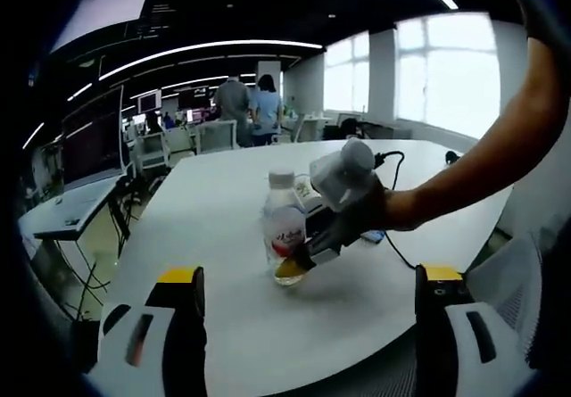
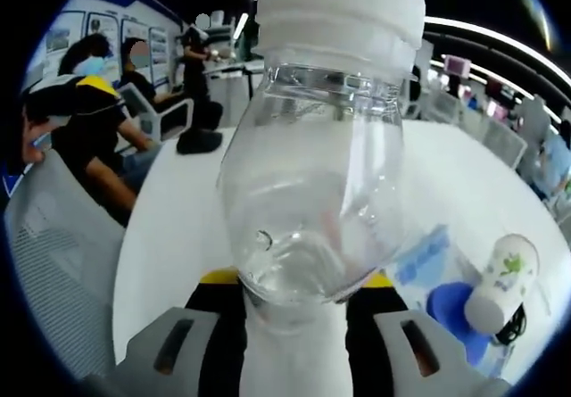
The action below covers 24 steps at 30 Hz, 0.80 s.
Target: Arrange the tabletop items into an orderly group along one side of the table until the central work area is clear of visible clutter.
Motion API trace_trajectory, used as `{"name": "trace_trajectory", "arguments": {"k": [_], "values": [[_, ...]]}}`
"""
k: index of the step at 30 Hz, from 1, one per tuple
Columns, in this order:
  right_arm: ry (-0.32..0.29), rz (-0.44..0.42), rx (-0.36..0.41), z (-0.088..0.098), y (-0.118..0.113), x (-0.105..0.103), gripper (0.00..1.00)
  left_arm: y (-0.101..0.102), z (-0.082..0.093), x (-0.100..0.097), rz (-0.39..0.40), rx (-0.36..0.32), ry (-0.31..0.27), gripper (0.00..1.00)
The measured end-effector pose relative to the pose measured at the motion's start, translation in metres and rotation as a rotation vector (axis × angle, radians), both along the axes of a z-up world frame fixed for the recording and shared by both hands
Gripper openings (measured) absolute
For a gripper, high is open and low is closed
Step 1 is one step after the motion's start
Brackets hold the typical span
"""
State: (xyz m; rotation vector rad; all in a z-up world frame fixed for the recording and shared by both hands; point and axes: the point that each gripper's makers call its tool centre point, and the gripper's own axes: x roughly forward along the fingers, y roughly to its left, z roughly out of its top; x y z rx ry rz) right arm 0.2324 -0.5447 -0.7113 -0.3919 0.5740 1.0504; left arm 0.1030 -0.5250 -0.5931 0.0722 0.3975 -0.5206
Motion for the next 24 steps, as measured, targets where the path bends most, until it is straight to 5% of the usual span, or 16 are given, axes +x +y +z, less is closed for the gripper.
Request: {"name": "trace_trajectory", "arguments": {"k": [11, 24], "values": [[-0.022, 0.010, -0.017, 0.005, 0.003, 0.014, 0.38, 0.001, -0.001, 0.001, 0.008, -0.015, 0.007, 0.99], [-0.058, 0.010, -0.014, 0.023, 0.026, 0.061, 0.39, -0.002, 0.002, 0.000, -0.019, -0.021, -0.006, 1.00]]}}
